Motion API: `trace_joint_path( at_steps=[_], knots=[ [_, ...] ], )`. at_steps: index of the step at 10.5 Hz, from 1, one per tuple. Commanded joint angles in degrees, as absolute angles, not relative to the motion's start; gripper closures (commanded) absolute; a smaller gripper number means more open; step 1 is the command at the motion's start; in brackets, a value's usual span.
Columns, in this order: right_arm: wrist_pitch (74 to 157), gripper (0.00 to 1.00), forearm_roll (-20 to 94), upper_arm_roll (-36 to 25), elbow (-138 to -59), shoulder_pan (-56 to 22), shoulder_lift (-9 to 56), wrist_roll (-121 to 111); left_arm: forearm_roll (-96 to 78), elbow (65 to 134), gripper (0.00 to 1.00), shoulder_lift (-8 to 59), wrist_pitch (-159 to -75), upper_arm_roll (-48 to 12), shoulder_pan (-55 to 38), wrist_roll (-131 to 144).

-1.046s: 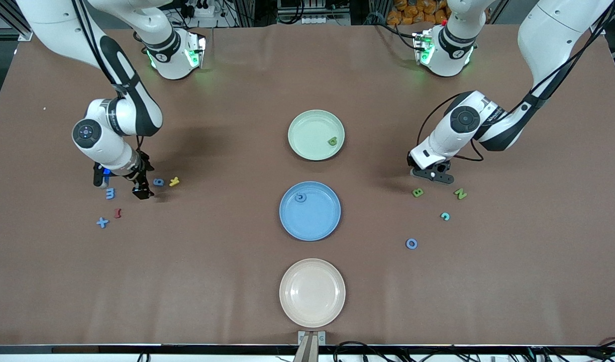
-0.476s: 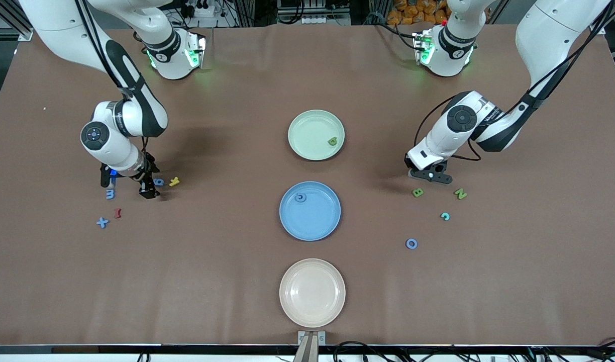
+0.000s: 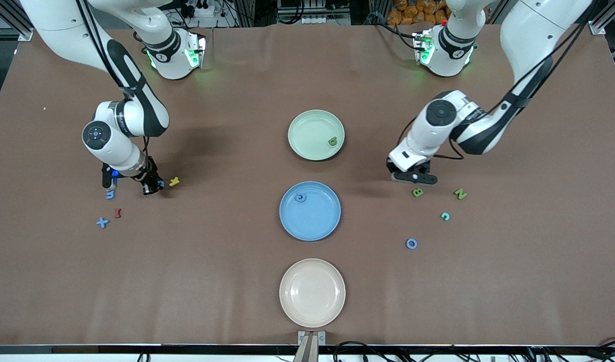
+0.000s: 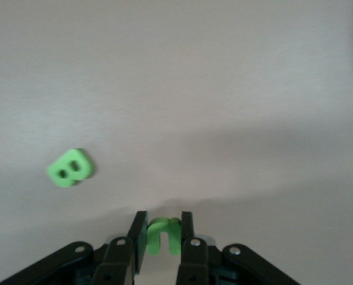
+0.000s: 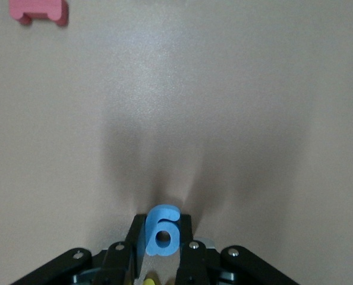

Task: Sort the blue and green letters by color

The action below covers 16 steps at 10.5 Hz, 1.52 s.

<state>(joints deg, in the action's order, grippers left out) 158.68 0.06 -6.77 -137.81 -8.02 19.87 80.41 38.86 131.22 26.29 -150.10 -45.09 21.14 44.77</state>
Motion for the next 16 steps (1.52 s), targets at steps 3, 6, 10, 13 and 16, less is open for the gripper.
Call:
trace_joint_path(
  at_steps=[3,6,10,13,16],
  knots=[
    [154.4,1.00,-0.6,-6.1,-134.9,-6.6,19.8,66.1,39.8,127.4,1.00,25.6,-146.7,-45.3,9.2,63.1],
    [136.7,1.00,-0.4,-6.1,-124.0,-6.0,19.5,54.4,39.7,123.4,1.00,26.5,-144.8,-45.4,0.3,74.6],
    [131.0,1.00,-0.3,-6.0,-116.9,-7.3,19.9,45.0,34.0,115.6,1.00,30.3,-137.9,-45.3,-10.6,79.0],
    [131.5,1.00,-0.2,-4.9,-112.4,-10.7,22.1,40.9,33.9,112.4,1.00,34.0,-133.8,-44.0,-15.1,80.9],
    [131.7,1.00,-0.2,-3.4,-105.2,-15.3,26.7,40.0,34.2,112.5,0.00,34.7,-131.3,-43.1,-16.6,81.7]
  ],
)
